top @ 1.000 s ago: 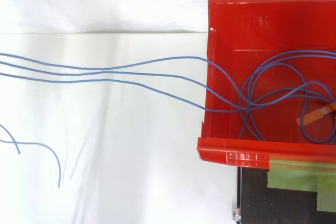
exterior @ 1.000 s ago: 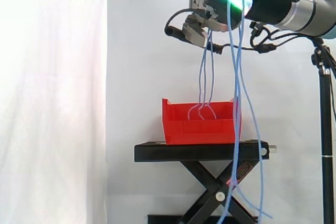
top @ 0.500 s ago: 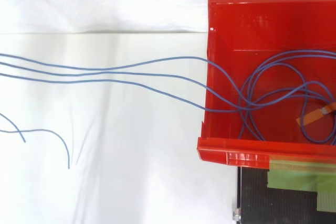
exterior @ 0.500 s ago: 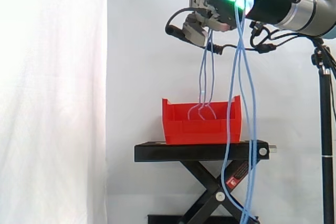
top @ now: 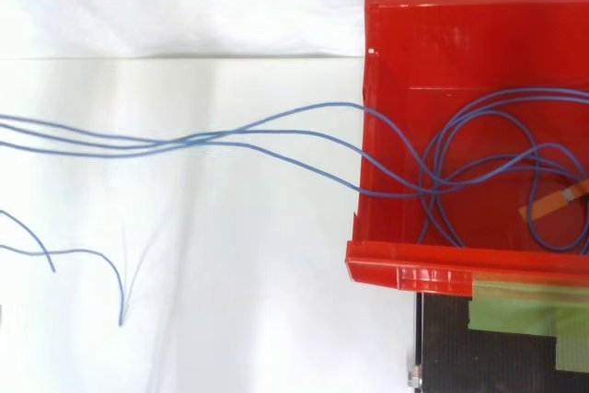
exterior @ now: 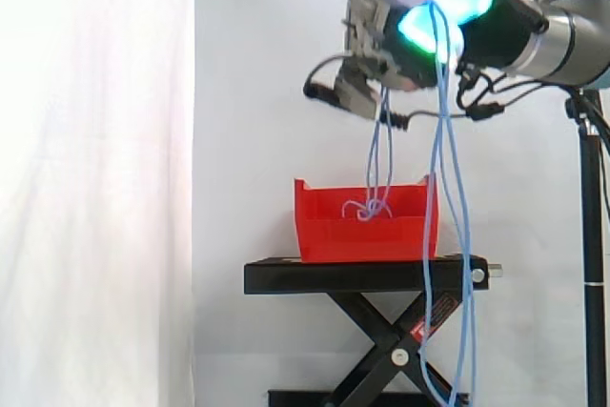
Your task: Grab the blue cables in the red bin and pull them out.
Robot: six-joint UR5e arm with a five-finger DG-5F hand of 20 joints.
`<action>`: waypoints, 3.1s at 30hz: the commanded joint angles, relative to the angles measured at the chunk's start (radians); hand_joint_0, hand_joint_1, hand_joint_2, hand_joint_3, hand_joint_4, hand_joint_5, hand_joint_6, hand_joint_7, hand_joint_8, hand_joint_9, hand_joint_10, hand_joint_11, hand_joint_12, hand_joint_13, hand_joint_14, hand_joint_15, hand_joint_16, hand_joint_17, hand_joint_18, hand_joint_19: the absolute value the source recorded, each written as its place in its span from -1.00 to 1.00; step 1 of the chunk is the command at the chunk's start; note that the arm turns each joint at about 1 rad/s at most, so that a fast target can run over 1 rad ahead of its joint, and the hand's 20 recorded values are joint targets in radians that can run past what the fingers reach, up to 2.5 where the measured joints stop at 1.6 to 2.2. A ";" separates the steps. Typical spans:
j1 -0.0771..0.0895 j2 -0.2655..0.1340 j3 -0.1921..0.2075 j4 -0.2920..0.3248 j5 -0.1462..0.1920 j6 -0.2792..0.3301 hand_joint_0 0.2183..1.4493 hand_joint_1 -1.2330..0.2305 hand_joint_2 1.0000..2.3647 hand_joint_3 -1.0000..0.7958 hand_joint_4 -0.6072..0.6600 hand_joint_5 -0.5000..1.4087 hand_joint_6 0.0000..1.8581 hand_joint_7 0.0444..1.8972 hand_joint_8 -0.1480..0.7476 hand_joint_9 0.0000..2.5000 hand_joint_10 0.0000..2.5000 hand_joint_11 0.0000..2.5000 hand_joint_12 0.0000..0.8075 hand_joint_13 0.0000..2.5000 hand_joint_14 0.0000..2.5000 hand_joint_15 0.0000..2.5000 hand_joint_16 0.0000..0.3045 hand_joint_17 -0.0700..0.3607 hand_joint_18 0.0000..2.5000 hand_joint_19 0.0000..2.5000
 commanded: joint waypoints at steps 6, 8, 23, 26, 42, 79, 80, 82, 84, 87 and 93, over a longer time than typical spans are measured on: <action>-0.002 0.000 -0.118 0.122 0.002 0.030 -0.17 -0.58 -1.00 -1.00 0.05 0.26 -0.10 -0.45 -0.11 0.03 -0.99 0.20 -0.17 0.08 -0.57 0.27 -0.63 -0.09 -0.23 -0.30; -0.001 0.000 -0.128 0.134 0.002 0.033 -0.17 -0.58 -1.00 -1.00 0.04 0.26 -0.10 -0.45 -0.11 0.03 -0.99 0.21 -0.17 0.08 -0.57 0.27 -0.63 -0.09 -0.23 -0.30; -0.001 0.000 -0.181 0.189 0.005 0.076 -0.18 -0.54 -1.00 -1.00 0.03 0.27 -0.11 -0.45 -0.11 0.03 -0.99 0.20 -0.19 0.09 -0.57 0.25 -0.63 -0.09 -0.23 -0.30; -0.001 0.000 -0.181 0.191 0.005 0.083 -0.16 -0.52 -1.00 -1.00 0.03 0.27 -0.12 -0.44 -0.13 0.03 -0.99 0.21 -0.18 0.09 -0.58 0.27 -0.63 -0.09 -0.24 -0.29; -0.001 0.000 -0.182 0.157 0.012 0.157 -0.17 -0.47 -1.00 -1.00 0.04 0.27 -0.13 -0.45 -0.12 0.04 -0.99 0.19 -0.20 0.09 -0.59 0.27 -0.63 -0.09 -0.23 -0.30; -0.001 0.000 -0.182 0.160 0.014 0.132 -0.36 -0.09 -1.00 -1.00 0.11 0.55 -0.83 -0.14 -0.03 0.06 -0.99 0.18 -0.06 0.09 -0.47 0.16 -0.57 0.01 -0.20 -0.31; -0.001 0.000 -0.182 0.160 0.014 0.132 -0.35 -0.09 -1.00 -1.00 0.09 0.57 -0.86 -0.13 -0.03 0.06 -0.99 0.18 -0.06 0.09 -0.48 0.16 -0.57 0.01 -0.21 -0.31; -0.001 0.000 -0.182 0.160 0.014 0.132 -0.35 -0.10 -1.00 -1.00 0.09 0.59 -0.88 -0.12 -0.03 0.07 -0.99 0.19 -0.07 0.09 -0.50 0.18 -0.57 0.00 -0.21 -0.31; -0.001 0.000 -0.184 0.160 0.014 0.132 -0.33 -0.15 -1.00 -1.00 0.08 0.62 -0.91 -0.10 -0.06 0.08 -0.99 0.19 -0.09 0.11 -0.53 0.19 -0.58 -0.01 -0.20 -0.31; -0.001 0.000 -0.182 0.160 0.014 0.132 -0.32 -0.18 -1.00 -1.00 0.07 0.66 -0.94 -0.06 -0.07 0.10 -0.98 0.20 -0.09 0.12 -0.55 0.21 -0.59 -0.02 -0.20 -0.31; -0.001 0.000 -0.182 0.160 0.014 0.132 -0.28 -0.25 -1.00 -1.00 0.08 0.68 -0.97 -0.02 -0.09 0.11 -0.99 0.22 -0.11 0.12 -0.59 0.25 -0.60 -0.04 -0.22 -0.31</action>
